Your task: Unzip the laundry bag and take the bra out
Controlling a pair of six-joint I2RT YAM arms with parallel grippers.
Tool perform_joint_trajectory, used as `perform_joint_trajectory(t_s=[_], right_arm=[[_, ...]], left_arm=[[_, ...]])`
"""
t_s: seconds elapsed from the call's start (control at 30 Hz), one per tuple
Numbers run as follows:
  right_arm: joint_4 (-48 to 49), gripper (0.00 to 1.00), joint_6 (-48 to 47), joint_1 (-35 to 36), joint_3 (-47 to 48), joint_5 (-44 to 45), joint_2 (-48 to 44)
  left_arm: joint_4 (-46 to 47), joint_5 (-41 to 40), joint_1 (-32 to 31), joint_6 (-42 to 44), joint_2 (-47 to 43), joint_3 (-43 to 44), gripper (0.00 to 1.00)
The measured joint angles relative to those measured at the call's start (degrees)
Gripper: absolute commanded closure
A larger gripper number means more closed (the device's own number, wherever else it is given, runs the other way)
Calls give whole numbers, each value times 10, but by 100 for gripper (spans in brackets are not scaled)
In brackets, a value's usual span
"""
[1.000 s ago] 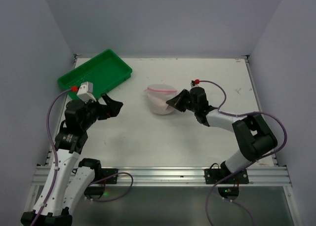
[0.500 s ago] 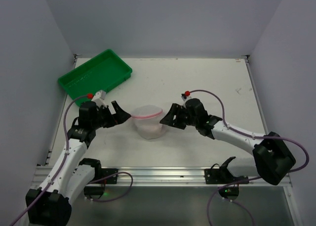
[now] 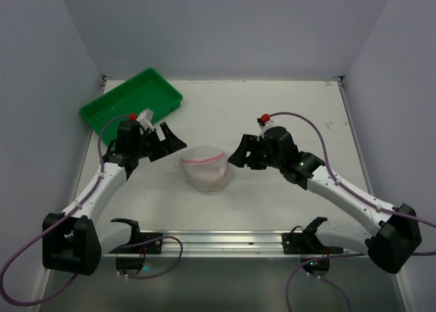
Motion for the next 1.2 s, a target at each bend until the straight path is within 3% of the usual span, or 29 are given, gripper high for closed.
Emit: perform_joint_trajectory(t_s=[0.23,0.43,0.67,0.83,0.97,1.2], right_arm=[[-45,34,-66,0,163,34,122],[-36,34,-102,3,230,35,196],[-30,35,-145,12,242,10,282],[-11,36,-168,22,230,0,290],[4,37,-180,40,203,-4,290],[11,42,-195,83,133,-2,280]], left_arm=[[12,-37,-23,-93,-108,-59,12],[17,-68,-70,-171,-166,-109,13],[28,-101,-182,-240,-189,-159,50],[51,-134,-262,-284,-209,-227,54],[100,-155,-286,-305,-166,-267,56],[206,-197,-287,-301,20,-244,60]])
